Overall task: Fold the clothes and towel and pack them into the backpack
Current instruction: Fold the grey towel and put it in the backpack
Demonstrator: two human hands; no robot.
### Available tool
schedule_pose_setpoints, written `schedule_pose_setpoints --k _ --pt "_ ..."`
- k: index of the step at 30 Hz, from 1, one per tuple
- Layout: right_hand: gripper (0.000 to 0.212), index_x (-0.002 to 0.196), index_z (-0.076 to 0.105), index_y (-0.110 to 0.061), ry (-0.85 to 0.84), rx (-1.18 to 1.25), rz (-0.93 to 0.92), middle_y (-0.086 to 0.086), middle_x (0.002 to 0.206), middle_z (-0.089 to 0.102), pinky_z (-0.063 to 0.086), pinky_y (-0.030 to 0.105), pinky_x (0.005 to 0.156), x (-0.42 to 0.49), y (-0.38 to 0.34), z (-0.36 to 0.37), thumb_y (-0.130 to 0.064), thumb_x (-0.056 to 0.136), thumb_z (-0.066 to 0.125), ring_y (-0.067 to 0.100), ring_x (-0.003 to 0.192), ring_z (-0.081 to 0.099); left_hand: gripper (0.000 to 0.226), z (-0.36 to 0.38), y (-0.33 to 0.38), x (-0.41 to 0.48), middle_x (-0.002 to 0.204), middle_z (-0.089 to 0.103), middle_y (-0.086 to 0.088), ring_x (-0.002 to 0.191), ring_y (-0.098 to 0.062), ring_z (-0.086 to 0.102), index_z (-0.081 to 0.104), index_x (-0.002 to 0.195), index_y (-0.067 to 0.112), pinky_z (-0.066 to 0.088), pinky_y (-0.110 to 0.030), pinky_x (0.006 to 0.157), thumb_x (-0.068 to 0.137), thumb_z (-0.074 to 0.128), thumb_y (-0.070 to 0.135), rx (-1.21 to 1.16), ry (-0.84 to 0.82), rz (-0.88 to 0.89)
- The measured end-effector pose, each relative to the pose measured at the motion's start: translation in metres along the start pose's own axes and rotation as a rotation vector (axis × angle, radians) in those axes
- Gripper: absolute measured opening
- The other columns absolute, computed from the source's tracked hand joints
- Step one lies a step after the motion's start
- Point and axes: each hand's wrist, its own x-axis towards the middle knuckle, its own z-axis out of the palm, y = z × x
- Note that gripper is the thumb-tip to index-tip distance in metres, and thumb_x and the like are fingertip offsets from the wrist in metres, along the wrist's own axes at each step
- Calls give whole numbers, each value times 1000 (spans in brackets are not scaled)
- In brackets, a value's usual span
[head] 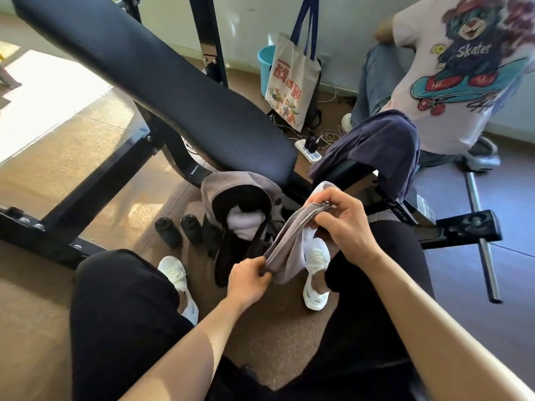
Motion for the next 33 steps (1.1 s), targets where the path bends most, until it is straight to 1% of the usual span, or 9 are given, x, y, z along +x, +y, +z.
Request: schedule_pose_setpoints --k 5,7,11,17,21,25,28,31,33 --pt "21 78 61 1 72 82 -4 33 89 57 47 48 68 0 6 1 16 71 48 45 77 55 17 1 -13 2 99 56 4 107 -19 49 75 100 35 30 -29 83 87 64 39 37 155 -242" --pt "19 77 59 2 104 81 -11 31 88 57 47 51 69 1 11 -3 15 71 48 51 82 57 17 -5 -12 3 91 61 6 101 -17 52 77 98 33 36 -34 87 92 61 30 -101 115 -319" --pt "19 76 60 -2 181 23 50 22 87 64 52 55 75 2 28 -9 15 74 52 39 82 63 31 -17 -18 2 72 74 0 69 -16 69 82 100 20 61 -33 69 88 61 1 -425 28 -457" --pt "20 80 66 -8 351 24 248 21 80 69 59 39 68 1 59 -19 10 88 61 24 68 68 27 -39 -43 0 90 75 9 87 -15 69 79 104 37 58 -32 76 84 71 21 17 -46 -194" --pt "14 89 68 -11 381 -154 241 3 81 68 54 24 70 11 71 -31 2 90 69 9 72 64 26 -51 -46 -6 102 72 4 100 -17 63 76 114 37 55 -37 84 92 63 32 154 19 -36" --pt "5 93 68 -13 396 -348 252 -1 84 66 49 24 70 18 87 -38 -15 92 73 6 74 60 13 -86 -35 -12 86 62 8 93 -12 50 81 89 23 49 -37 81 86 69 22 108 196 164" --pt "9 94 64 -17 349 -431 281 -4 86 64 49 28 73 27 89 -36 -24 96 68 11 80 61 12 -114 -26 -14 99 59 6 103 -13 42 75 67 18 37 -22 89 78 71 16 58 337 310" --pt "11 99 61 -10 276 -406 290 -4 84 61 42 12 66 35 83 -29 -21 100 62 6 76 54 24 -141 -21 -9 124 63 6 118 -13 49 71 58 24 35 -27 102 77 63 13 -172 143 162" --pt "14 99 59 -8 252 -409 288 -5 82 58 39 8 62 35 80 -24 -21 101 59 3 74 51 19 -151 -21 -9 98 70 5 93 -12 61 58 51 21 45 -35 86 70 55 18 -552 -118 -26"
